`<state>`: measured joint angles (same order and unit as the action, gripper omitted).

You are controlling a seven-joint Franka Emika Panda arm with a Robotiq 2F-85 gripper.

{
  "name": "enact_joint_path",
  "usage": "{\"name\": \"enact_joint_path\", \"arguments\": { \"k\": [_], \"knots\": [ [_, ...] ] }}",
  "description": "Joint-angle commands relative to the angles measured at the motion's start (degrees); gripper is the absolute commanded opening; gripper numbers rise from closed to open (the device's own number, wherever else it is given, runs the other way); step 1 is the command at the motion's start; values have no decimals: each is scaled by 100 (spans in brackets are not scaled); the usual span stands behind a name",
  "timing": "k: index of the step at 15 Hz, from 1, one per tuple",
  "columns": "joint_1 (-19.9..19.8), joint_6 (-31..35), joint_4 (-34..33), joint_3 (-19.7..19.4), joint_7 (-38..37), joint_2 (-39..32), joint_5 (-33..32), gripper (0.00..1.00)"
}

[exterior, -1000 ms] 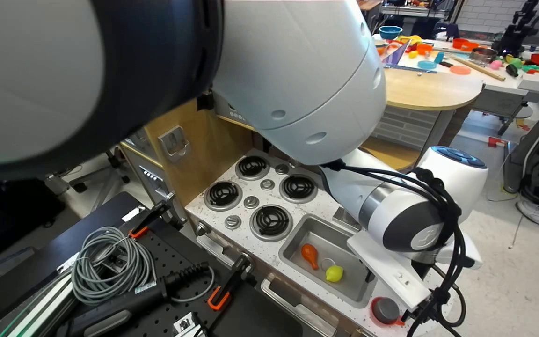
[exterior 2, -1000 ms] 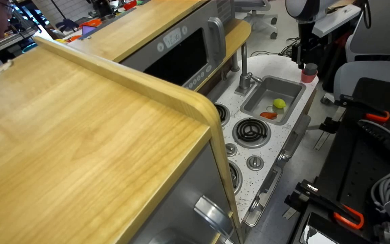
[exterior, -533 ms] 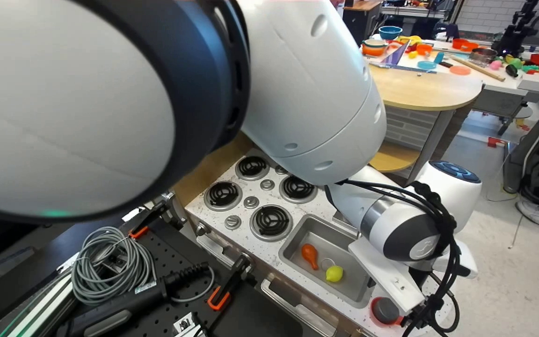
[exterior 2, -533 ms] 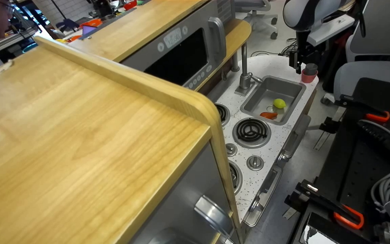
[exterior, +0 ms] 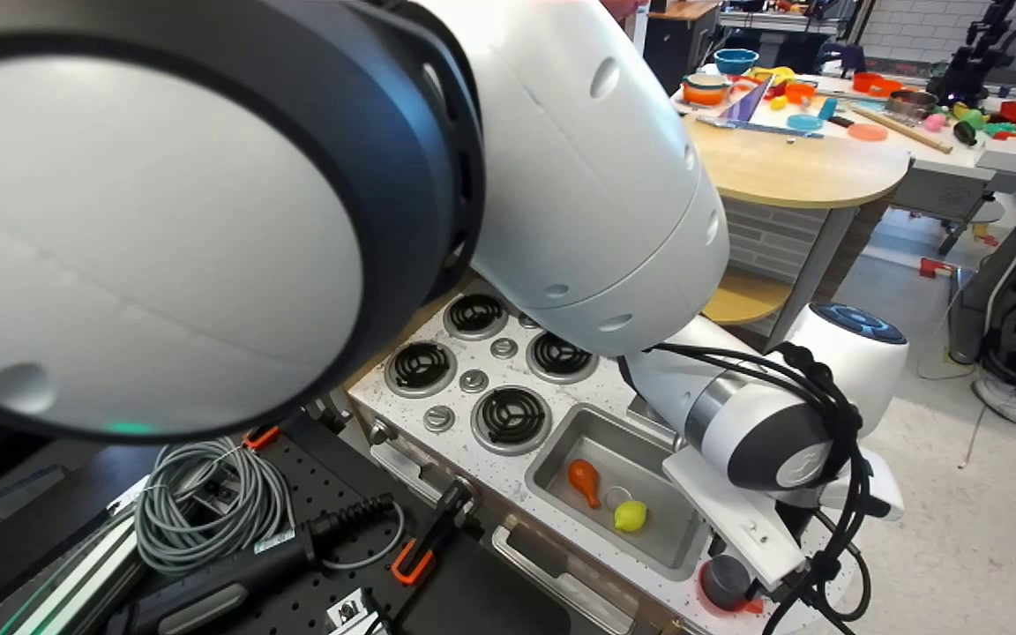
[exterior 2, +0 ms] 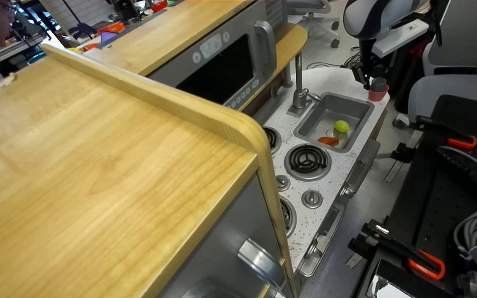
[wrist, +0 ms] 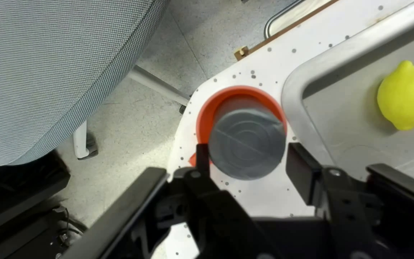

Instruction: Take the grey cylinder out of the orange mug then place it back in the orange mug

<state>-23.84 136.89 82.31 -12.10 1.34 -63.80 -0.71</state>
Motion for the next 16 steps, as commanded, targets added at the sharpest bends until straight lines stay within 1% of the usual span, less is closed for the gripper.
{"name": "enact_joint_path", "arguments": {
  "k": [1,2,3,4,6,8,11,16],
  "knots": [
    [-19,-20,-268,-73,-114,-156,71,27],
    [-16,-17,-242,-88,-142,-125,72,20],
    [-7,-12,-228,-108,-181,-100,71,16],
    [18,63,-161,-148,-214,-47,47,16],
    [20,83,-55,-146,-224,73,60,13],
    [42,119,87,-106,-169,214,60,13],
    [-2,-2,173,107,-54,425,186,13],
    [71,-235,101,282,-198,654,374,13]
  ]
}}
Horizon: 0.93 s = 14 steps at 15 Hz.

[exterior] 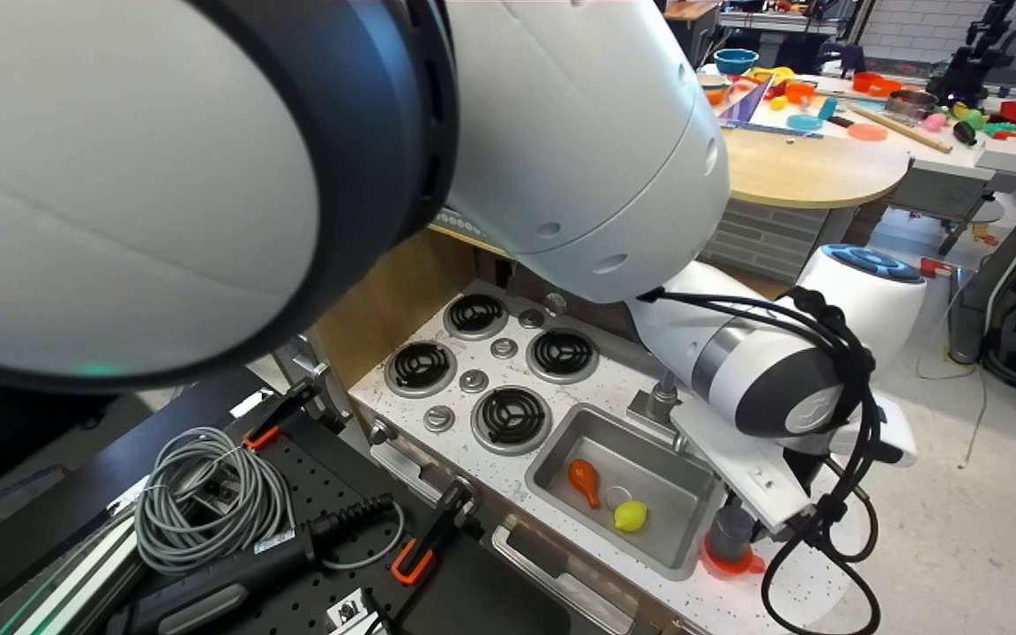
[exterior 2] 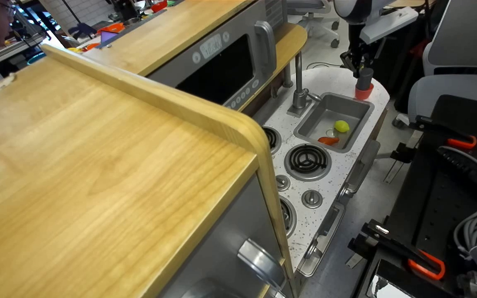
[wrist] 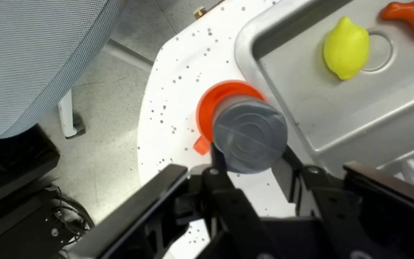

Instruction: Take the grey cylinder out of the orange mug then place it back in the orange mug

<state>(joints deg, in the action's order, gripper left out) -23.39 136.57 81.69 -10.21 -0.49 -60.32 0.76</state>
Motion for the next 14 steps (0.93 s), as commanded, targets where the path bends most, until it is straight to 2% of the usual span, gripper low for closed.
{"name": "enact_joint_path", "arguments": {
  "k": [1,6,14],
  "knots": [
    [49,-241,161,89,-64,346,258,13],
    [58,-45,59,79,-148,371,302,13],
    [-167,122,-549,388,631,-204,279,13]
  ]
}}
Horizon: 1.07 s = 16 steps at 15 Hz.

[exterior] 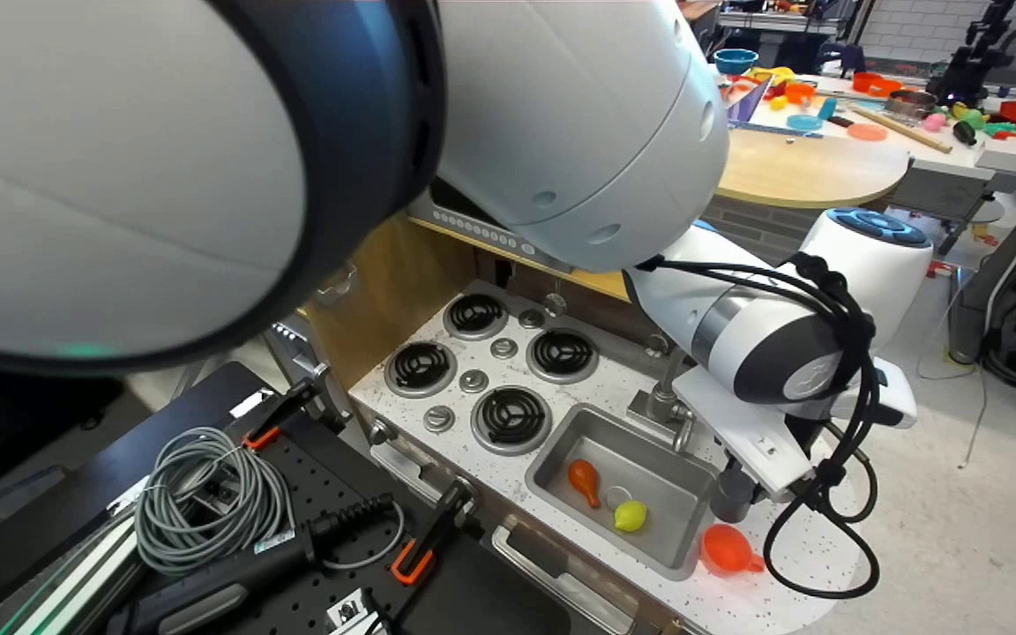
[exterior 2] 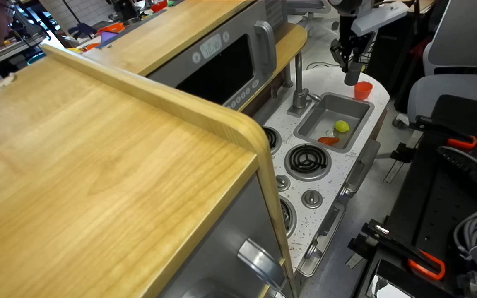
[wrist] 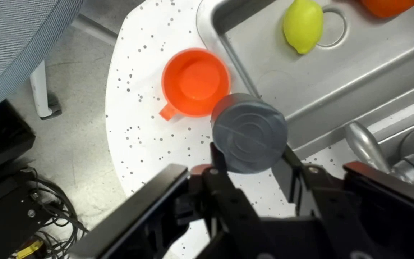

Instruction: Take the grey cylinder out of the orange mug then place it back in the orange mug

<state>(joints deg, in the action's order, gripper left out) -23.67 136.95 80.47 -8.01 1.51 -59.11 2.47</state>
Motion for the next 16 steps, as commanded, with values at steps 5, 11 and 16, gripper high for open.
{"name": "enact_joint_path", "arguments": {
  "k": [5,11,16],
  "knots": [
    [-244,-37,-894,358,834,-653,166,13],
    [-450,-182,-986,477,1078,-843,247,13],
    [-570,-173,-792,451,1187,-815,283,13]
  ]
}}
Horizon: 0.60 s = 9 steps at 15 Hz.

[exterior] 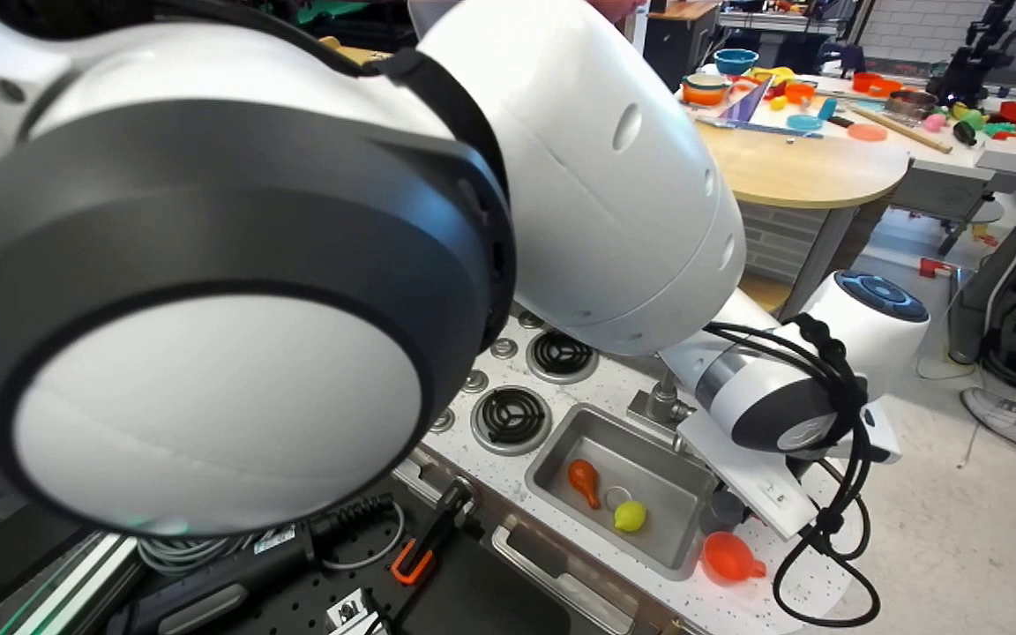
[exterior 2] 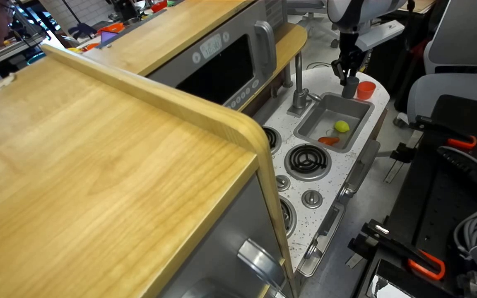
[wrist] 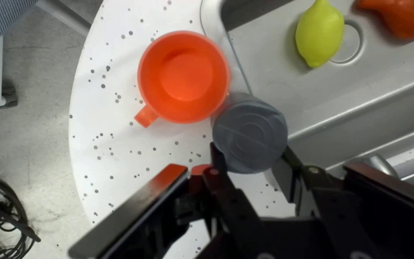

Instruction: Take the grey cylinder out of the orange mug then place it back in the orange mug

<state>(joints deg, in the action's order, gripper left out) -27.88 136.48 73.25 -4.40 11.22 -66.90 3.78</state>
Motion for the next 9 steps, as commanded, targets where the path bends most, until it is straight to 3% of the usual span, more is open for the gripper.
{"name": "enact_joint_path", "arguments": {
  "k": [1,9],
  "knots": [
    [-163,-130,-61,77,213,-34,149,13],
    [-194,56,345,29,123,216,50,13]
  ]
}}
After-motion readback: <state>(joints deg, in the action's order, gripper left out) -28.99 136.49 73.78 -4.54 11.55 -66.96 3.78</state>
